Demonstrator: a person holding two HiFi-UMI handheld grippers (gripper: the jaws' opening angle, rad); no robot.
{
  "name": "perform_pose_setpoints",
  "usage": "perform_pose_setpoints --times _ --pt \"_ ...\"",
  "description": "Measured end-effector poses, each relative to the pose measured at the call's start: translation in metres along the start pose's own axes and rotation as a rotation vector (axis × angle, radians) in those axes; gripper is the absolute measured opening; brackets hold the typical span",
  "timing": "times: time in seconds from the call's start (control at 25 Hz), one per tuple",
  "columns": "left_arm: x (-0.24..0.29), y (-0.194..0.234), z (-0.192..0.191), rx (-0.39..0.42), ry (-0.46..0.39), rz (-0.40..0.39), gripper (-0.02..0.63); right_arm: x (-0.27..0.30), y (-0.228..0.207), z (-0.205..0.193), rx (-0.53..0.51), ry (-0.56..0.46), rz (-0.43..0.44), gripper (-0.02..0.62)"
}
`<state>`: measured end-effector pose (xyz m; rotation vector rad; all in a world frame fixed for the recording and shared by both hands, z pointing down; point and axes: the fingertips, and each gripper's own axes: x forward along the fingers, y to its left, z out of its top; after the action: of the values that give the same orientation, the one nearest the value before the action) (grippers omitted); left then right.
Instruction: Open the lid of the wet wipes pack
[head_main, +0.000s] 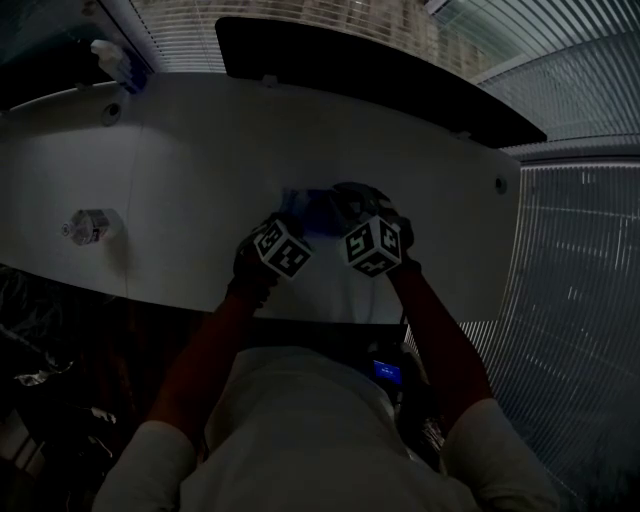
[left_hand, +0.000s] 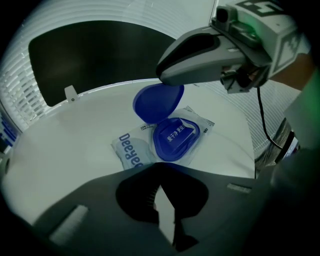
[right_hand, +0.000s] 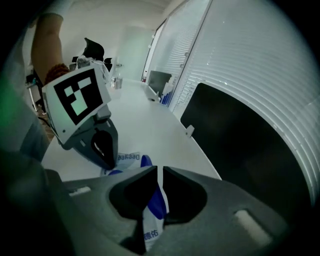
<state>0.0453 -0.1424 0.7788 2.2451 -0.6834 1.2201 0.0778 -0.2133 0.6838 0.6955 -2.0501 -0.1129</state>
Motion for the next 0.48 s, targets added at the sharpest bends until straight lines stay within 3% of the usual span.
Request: perform_pose_setpoints --times 0.48 --pt "-0.001 0.0 0.001 -0.002 -0.003 -0.001 0.003 0.033 -0.033 -0.01 -0.08 0.06 -0.04 0.037"
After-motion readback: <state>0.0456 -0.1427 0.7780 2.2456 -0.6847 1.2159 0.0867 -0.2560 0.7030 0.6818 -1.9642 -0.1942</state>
